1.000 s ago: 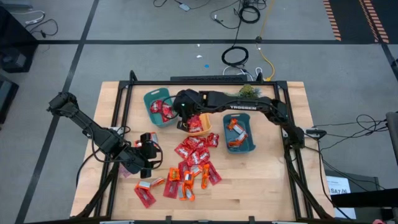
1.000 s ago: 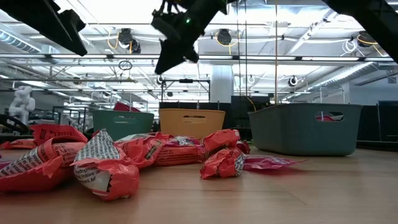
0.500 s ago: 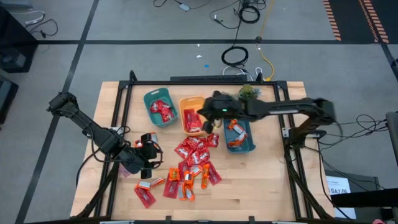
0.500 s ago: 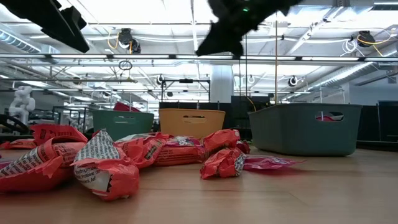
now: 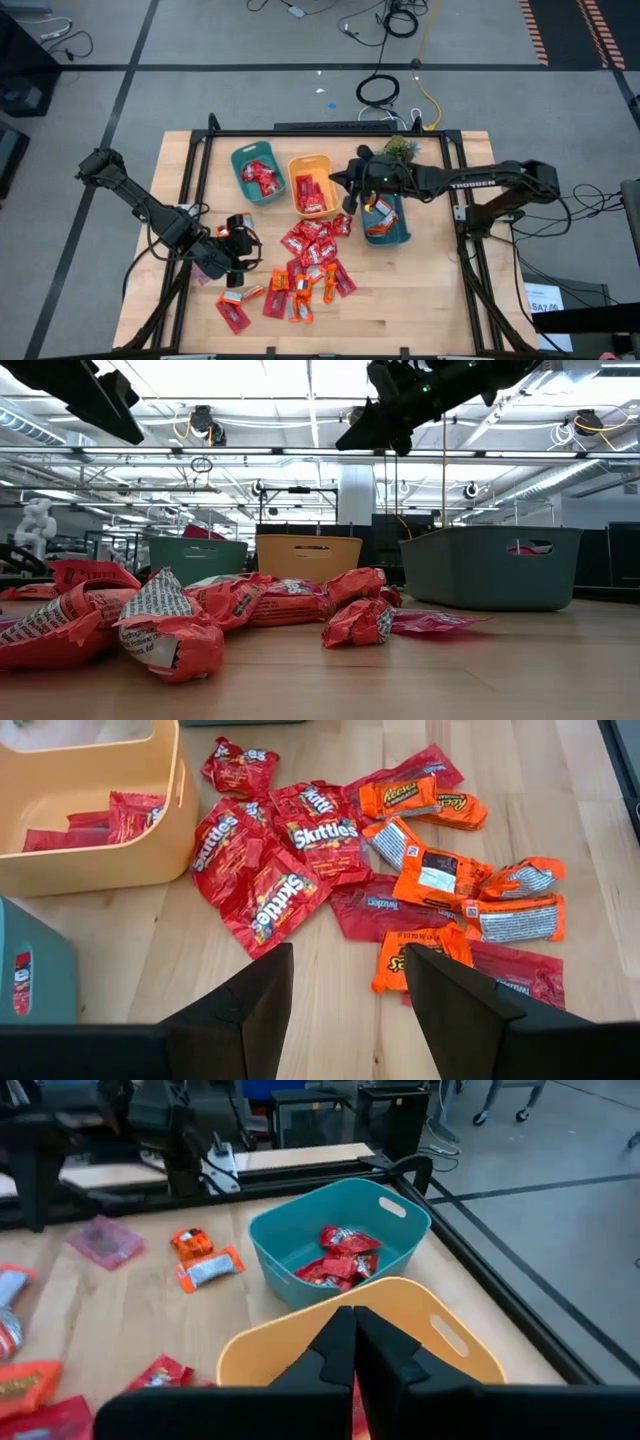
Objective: Sort candy
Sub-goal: Put the red pack of candy into the light blue bin
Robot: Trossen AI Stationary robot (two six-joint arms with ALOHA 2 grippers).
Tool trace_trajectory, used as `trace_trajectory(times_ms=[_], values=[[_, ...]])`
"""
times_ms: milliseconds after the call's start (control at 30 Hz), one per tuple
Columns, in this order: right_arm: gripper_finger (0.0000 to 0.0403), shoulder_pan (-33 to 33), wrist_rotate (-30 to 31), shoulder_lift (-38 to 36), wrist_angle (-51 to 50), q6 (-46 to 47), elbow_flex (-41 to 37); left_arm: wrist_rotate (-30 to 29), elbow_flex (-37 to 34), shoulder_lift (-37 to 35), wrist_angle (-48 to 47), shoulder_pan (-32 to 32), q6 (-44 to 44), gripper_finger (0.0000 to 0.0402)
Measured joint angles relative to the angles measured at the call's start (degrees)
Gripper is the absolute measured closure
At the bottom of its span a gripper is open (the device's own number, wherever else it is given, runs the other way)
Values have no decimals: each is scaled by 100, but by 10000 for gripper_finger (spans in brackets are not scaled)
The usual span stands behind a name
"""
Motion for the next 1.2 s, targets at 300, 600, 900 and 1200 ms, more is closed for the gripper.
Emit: trace_trajectory(times_ms=[300,600,900,1200], values=[[389,-227,413,0,-31,-207,0,0,0,0,84,0,2,198],[315,-546,1175,115,86,82,2,-2,0,0,81,0,55,198],[289,-656,1325,164,63,-111,2,-2,0,-2,83,0,46,198],[259,-656,850,164,330,308,2,-2,0,-2,85,0,42,198]])
